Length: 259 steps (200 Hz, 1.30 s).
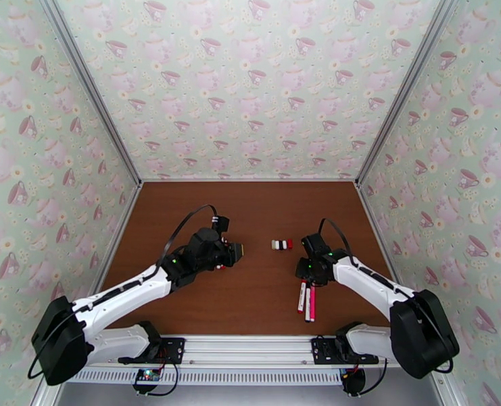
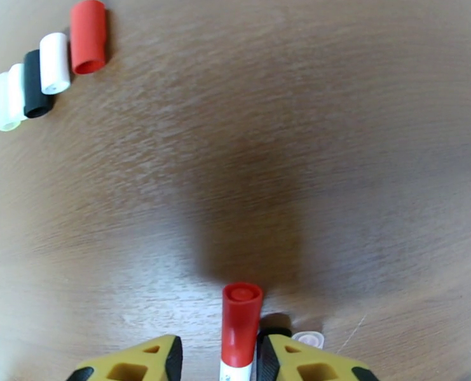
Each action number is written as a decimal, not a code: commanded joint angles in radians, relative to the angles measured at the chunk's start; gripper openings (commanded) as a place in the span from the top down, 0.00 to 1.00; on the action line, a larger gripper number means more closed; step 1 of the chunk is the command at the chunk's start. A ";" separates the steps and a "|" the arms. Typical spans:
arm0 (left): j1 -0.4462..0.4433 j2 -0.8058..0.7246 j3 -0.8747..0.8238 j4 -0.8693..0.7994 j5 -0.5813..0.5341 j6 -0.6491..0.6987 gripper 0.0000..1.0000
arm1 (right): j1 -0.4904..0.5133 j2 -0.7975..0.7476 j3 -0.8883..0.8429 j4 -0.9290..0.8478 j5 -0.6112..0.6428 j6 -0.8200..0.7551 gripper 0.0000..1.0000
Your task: Open the pen caps
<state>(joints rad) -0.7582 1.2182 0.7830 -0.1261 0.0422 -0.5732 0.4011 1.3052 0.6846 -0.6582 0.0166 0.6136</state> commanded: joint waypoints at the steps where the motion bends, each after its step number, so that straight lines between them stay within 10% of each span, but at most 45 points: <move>1: 0.006 -0.013 -0.021 0.031 0.039 -0.011 0.65 | 0.007 0.020 -0.008 0.009 0.034 -0.014 0.60; 259: -0.020 -0.004 -0.144 0.282 0.151 -0.087 0.62 | 0.008 0.029 0.029 0.199 -0.027 -0.038 0.79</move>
<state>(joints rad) -0.7609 1.2015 0.6601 0.0666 0.1570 -0.6327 0.4011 1.3846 0.6765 -0.4938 0.0330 0.5865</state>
